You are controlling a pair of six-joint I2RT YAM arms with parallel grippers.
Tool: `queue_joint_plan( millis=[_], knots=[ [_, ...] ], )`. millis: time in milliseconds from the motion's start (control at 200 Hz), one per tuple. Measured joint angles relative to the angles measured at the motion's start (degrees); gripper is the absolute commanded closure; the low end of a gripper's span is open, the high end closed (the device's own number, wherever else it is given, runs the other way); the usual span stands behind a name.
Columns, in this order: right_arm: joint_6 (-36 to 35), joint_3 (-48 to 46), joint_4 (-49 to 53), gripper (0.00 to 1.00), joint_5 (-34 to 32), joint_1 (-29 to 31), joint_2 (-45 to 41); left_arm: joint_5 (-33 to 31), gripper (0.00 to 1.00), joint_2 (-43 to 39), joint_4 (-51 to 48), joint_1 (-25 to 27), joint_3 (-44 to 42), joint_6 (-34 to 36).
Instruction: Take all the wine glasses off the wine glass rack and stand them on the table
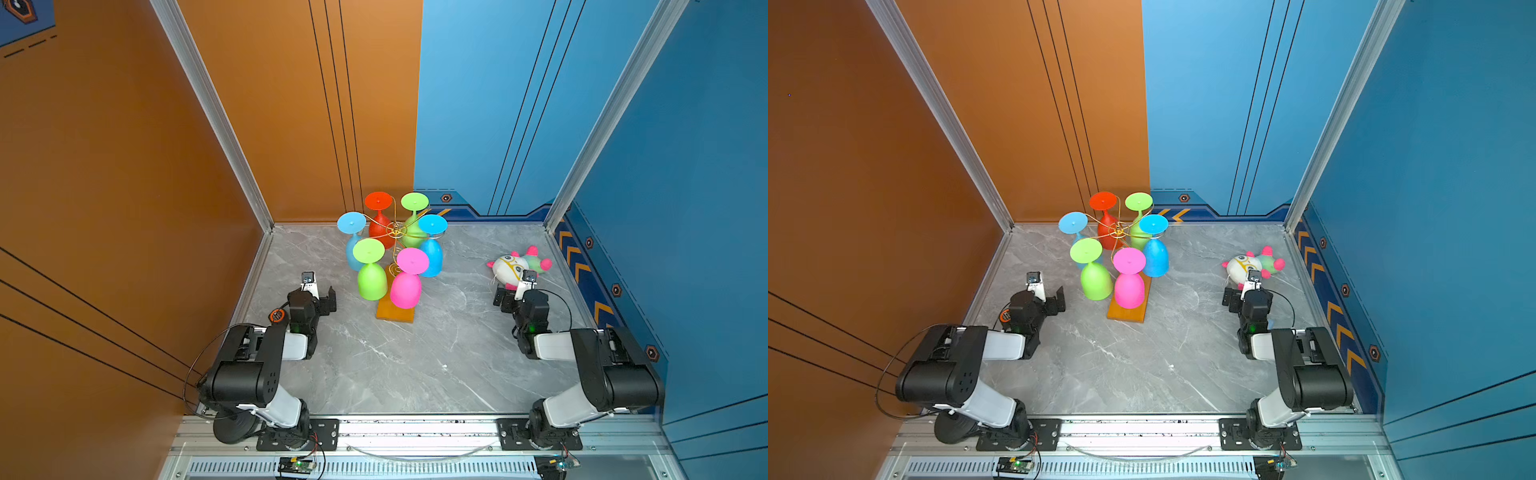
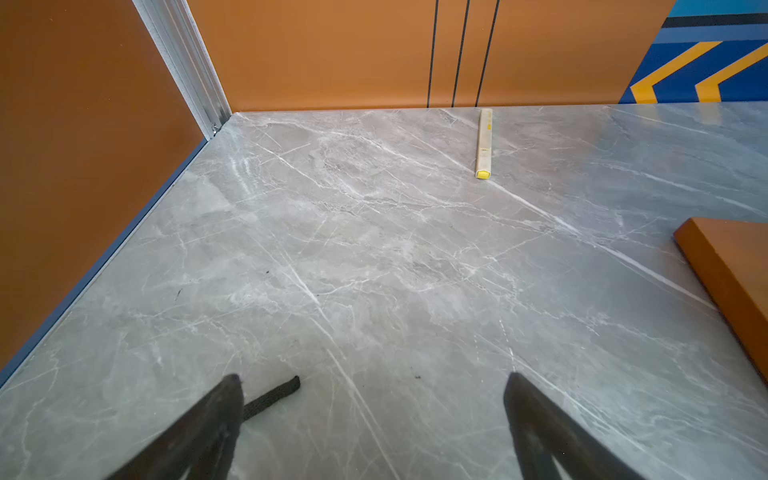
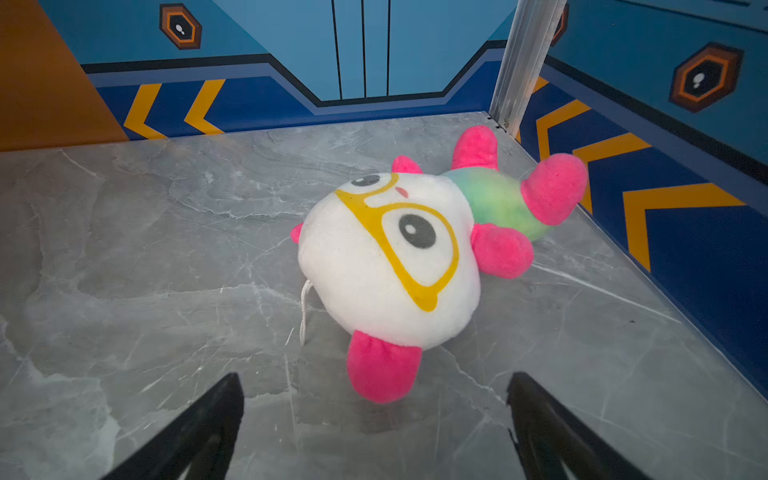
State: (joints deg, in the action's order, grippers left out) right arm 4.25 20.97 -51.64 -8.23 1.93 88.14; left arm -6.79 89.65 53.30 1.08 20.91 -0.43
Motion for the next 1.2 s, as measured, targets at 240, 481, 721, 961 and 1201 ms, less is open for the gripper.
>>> queue_joint_plan(
  millis=[240, 481, 721, 961, 1201],
  knots=[
    [0.0, 0.0, 0.0, 0.00, 0.0, 0.0, 0.0, 0.0, 0.02, 0.0, 0.0, 0.0, 0.0, 0.0],
    [0.0, 0.0, 0.0, 0.00, 0.0, 0.0, 0.0, -0.2, 0.02, 0.0, 0.0, 0.1, 0.0, 0.0],
    [0.0, 0.0, 0.0, 0.00, 0.0, 0.0, 0.0, -0.5, 0.02, 0.0, 0.0, 0.4, 0.0, 0.1],
    [0.0, 0.0, 0.0, 0.00, -0.1, 0.0, 0.0, -0.6, 0.02, 0.0, 0.0, 0.4, 0.0, 0.2],
    [0.0, 1.1, 5.3, 0.00, -1.6, 0.0, -2.6, -1.0, 0.02, -4.3, -4.1, 0.4, 0.0, 0.2]
  ],
)
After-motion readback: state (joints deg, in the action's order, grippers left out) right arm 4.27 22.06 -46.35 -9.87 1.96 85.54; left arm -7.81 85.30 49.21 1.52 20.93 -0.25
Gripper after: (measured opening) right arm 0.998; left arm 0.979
